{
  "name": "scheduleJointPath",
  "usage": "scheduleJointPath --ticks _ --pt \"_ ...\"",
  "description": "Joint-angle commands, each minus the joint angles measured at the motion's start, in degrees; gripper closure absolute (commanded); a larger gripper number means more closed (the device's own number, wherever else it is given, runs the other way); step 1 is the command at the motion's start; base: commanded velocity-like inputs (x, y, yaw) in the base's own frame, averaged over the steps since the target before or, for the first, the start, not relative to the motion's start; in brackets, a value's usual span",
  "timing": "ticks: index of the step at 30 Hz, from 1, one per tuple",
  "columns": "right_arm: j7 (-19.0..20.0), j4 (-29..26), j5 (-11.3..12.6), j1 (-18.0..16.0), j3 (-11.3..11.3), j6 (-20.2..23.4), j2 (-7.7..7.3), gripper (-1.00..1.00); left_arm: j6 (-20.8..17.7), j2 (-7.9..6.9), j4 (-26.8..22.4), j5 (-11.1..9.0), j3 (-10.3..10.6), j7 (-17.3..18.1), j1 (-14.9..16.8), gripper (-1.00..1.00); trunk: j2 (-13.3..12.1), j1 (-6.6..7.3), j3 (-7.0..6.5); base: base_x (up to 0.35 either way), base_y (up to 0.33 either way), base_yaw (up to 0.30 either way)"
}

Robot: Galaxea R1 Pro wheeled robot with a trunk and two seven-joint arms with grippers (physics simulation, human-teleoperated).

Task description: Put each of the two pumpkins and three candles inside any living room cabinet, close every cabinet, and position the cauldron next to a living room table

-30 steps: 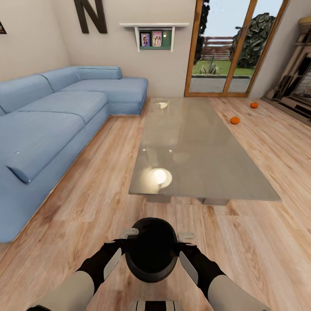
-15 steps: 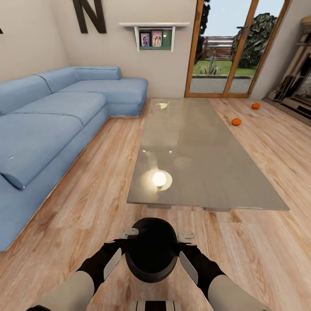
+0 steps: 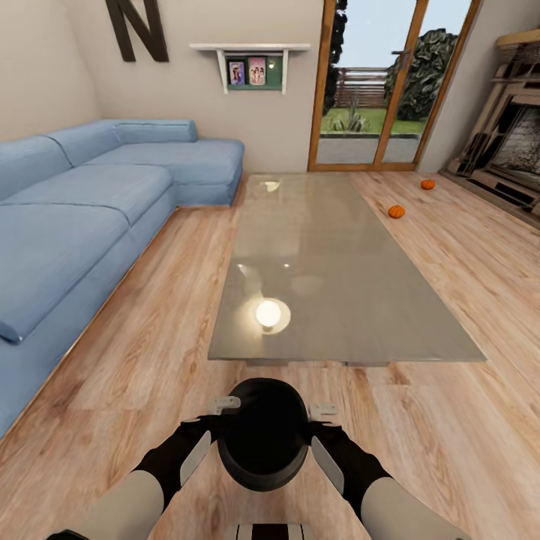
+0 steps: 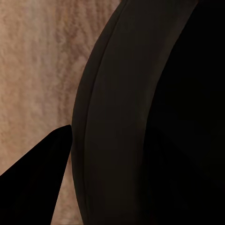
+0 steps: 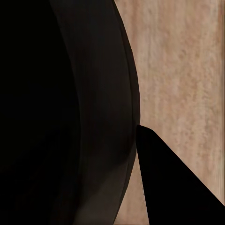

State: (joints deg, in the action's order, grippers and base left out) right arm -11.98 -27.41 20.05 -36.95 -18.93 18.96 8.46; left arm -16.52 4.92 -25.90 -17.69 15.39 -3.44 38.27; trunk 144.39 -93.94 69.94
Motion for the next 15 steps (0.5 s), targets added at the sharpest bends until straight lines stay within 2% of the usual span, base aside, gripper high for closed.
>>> scheduleJointPath --ticks 1,5,15 --pt "-0.06 -0.1 2.37 -0.05 -1.02 -0.06 -0.11 1.0 -0.18 -0.97 -0.26 -1.62 0.87 -0.43 0.05 1.0 0.02 -0.01 0.04 0.253 0.0 -0.016" --pt "-0.06 -0.1 2.37 -0.05 -1.02 -0.06 -0.11 1.0 -0.18 -0.97 -0.28 -1.63 0.87 -0.37 0.05 1.0 0.02 -0.01 0.03 0.15 0.0 -0.007" --pt "-0.06 -0.1 2.37 -0.05 -1.02 -0.06 -0.11 1.0 -0.18 -0.97 -0.29 -1.56 0.87 -0.39 0.05 1.0 0.02 -0.01 0.03 0.012 0.0 -0.001"
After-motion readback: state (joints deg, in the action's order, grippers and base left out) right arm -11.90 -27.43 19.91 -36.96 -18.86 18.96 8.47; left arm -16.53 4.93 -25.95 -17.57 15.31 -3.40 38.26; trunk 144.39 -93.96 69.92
